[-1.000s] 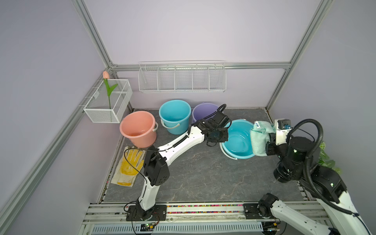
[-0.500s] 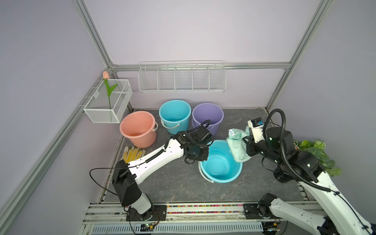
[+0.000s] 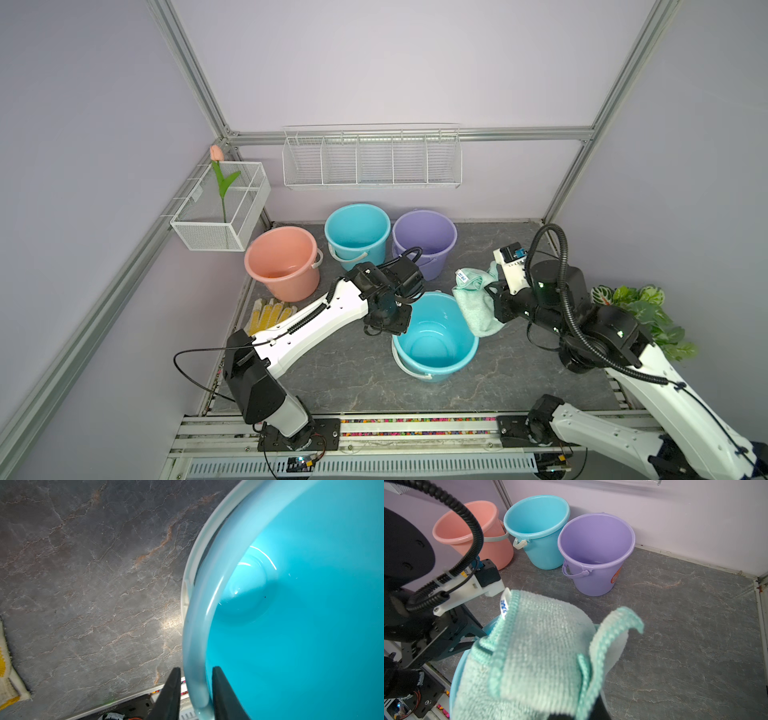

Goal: Wipe the inside of the bucket with a cloth
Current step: Wipe the dirt from the inside of the bucket.

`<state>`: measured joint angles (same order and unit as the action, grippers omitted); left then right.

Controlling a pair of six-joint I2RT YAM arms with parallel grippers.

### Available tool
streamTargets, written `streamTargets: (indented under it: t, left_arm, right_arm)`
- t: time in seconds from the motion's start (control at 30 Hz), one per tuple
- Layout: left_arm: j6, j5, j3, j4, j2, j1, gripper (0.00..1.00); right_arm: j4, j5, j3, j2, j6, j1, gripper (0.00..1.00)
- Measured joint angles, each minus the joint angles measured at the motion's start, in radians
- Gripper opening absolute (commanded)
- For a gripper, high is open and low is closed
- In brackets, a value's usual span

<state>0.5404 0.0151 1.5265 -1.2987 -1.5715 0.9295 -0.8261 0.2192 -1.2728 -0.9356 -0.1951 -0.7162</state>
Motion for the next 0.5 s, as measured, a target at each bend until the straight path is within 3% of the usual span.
streamTargets:
  t: [0.4,0.5]
  left_arm:
    - [-0.024,0.02,-0.004,0.024,-0.028,-0.001,0.17]
    - [-0.022,0.027,-0.006,0.034,-0.028,-0.001,0.19]
  right_arm:
    - [0.0,0.0,0.003,-0.004,-0.025,-0.044,0.07]
    - [0.0,0.0,0.006,-0.005,-0.026,-0.055,0.07]
